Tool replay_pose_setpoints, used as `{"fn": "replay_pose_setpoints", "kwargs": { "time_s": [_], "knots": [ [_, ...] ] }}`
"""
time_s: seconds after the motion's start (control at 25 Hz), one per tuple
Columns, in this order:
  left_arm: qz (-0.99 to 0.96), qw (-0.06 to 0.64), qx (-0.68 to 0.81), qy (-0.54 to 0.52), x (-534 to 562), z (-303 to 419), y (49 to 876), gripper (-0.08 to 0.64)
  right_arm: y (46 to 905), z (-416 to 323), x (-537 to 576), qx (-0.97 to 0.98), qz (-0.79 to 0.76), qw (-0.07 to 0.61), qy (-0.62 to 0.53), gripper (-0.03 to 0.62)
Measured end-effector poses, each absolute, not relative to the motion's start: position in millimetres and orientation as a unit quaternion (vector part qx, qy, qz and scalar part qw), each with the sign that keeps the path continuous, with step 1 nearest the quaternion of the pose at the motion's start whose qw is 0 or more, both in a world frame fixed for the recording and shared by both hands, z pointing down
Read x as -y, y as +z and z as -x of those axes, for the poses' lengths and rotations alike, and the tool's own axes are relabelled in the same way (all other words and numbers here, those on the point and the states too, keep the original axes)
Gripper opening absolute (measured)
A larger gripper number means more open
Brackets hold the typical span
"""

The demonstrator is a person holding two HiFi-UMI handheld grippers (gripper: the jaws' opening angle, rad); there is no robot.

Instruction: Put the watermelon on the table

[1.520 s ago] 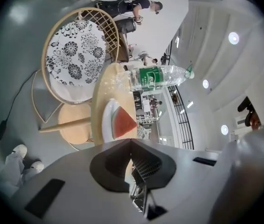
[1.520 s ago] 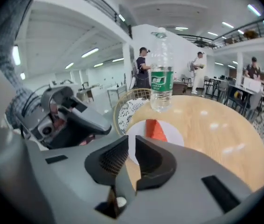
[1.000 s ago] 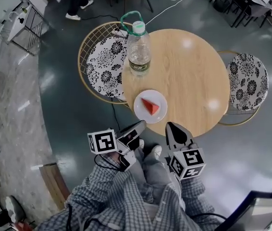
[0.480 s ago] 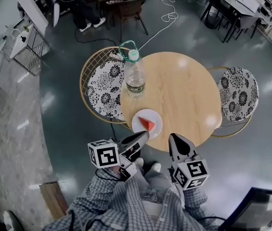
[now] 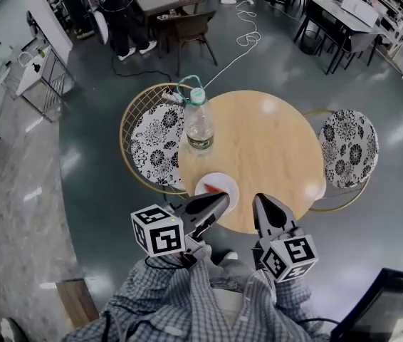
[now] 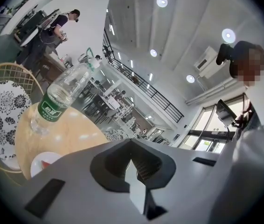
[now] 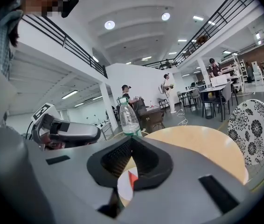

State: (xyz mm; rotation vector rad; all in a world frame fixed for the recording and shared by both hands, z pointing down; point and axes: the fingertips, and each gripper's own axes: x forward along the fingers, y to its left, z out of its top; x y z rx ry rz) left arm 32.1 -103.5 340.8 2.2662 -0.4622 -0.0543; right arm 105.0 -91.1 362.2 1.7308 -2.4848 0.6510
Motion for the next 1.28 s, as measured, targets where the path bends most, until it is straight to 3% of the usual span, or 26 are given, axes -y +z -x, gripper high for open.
{"fn": "replay_pose_setpoints", "kwargs": {
  "time_s": [0.36, 1.28],
  "knots": [
    [-0.923, 0.339, 0.181, -0.028, 105, -32, 309, 0.008, 323, -105, 101, 0.815, -0.554, -0.006, 0.17, 0.008],
    [-0.93, 0.328, 0.163, -0.012, 92, -41, 314, 0.008, 319, -107, 86, 0.81, -0.557, -0.018, 0.185, 0.008]
  ]
}}
